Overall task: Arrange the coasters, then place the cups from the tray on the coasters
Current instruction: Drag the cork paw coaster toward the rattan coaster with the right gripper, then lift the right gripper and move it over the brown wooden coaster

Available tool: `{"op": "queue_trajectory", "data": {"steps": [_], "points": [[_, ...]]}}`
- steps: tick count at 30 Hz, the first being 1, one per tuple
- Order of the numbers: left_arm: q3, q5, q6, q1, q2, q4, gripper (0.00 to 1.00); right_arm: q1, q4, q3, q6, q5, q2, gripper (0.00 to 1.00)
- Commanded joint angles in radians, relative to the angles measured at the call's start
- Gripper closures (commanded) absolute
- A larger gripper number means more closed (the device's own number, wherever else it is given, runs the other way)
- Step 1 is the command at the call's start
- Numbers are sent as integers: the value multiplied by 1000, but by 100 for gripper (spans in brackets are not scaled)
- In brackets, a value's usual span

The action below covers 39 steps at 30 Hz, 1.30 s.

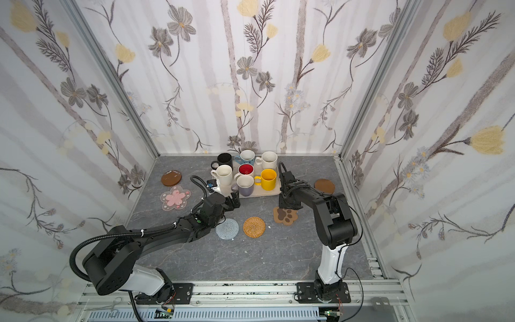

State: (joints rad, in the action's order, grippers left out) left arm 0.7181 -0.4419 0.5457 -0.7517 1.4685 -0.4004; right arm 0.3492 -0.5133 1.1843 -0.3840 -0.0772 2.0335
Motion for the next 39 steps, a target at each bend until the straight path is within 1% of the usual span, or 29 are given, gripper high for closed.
{"op": "queue_trajectory", "data": {"steps": [1,15,20,24,26,33,39], "points": [[-1,-24,-2,2,-3,-26,0,31,-79,-55,-13,86,-19,47],[-4,-31,4,3,-1,-26,0,123,-6,-233,-85,123,-146,48],[-9,-31,7,4,-4,-26,0,135,16,-264,-102,152,-174,48],[-8,-32,7,3,-4,-25,0,133,12,-263,-107,131,-196,47],[-6,-30,5,3,-4,-25,0,129,9,-254,-107,125,-209,44],[16,-10,-17,3,3,-26,0,59,-10,-192,-92,105,-296,33],[106,27,-56,2,52,-23,0,-68,-20,-101,-46,109,-360,26]]}}
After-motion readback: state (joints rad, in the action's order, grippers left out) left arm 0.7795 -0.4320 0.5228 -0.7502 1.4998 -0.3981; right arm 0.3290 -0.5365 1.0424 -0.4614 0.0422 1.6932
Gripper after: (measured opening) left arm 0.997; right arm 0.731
